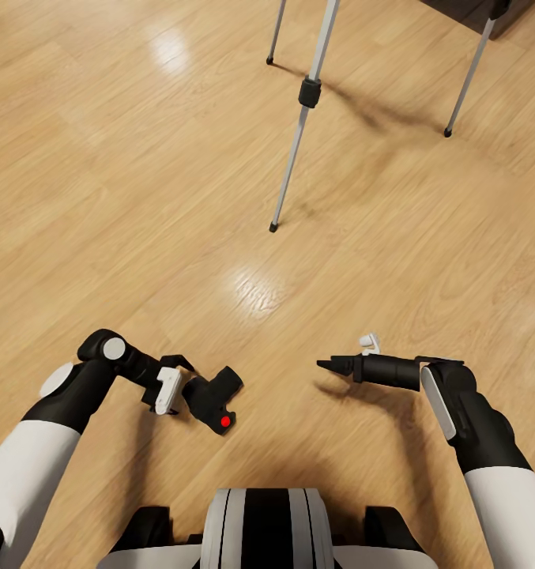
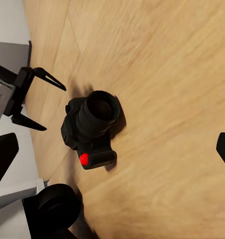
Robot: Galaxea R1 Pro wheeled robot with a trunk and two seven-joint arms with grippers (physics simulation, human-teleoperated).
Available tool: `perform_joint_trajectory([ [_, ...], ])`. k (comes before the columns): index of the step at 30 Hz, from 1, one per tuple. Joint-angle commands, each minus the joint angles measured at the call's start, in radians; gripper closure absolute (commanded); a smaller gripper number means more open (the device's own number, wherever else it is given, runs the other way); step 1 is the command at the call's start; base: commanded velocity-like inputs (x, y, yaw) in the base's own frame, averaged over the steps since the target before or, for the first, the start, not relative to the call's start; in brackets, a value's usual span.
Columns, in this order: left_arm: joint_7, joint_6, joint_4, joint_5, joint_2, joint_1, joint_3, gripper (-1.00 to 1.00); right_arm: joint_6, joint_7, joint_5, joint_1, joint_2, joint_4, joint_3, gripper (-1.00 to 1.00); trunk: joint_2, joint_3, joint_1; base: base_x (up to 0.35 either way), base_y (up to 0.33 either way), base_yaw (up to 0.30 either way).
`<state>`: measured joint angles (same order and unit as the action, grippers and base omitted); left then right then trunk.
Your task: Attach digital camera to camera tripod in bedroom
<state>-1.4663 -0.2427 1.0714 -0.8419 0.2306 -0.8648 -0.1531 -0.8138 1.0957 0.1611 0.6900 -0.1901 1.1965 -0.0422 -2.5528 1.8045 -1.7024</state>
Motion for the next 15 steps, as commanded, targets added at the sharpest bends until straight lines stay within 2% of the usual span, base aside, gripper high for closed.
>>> perform_joint_trajectory([
  [1,0.000,-0.008,-0.004,-0.003,0.000,-0.002,-0.002,-1.00,-0.005,0.002,0.003,0.000,0.000,-0.001,0.000,-1.00,0.000,0.000,0.000,0.000,0.000,0.000],
  [15,-0.001,-0.013,-0.010,-0.005,0.000,-0.005,-0.002,-1.00,-0.013,-0.005,0.008,0.000,0.000,-0.010,-0.002,-1.00,0.000,0.000,0.000,0.000,0.000,0.000],
])
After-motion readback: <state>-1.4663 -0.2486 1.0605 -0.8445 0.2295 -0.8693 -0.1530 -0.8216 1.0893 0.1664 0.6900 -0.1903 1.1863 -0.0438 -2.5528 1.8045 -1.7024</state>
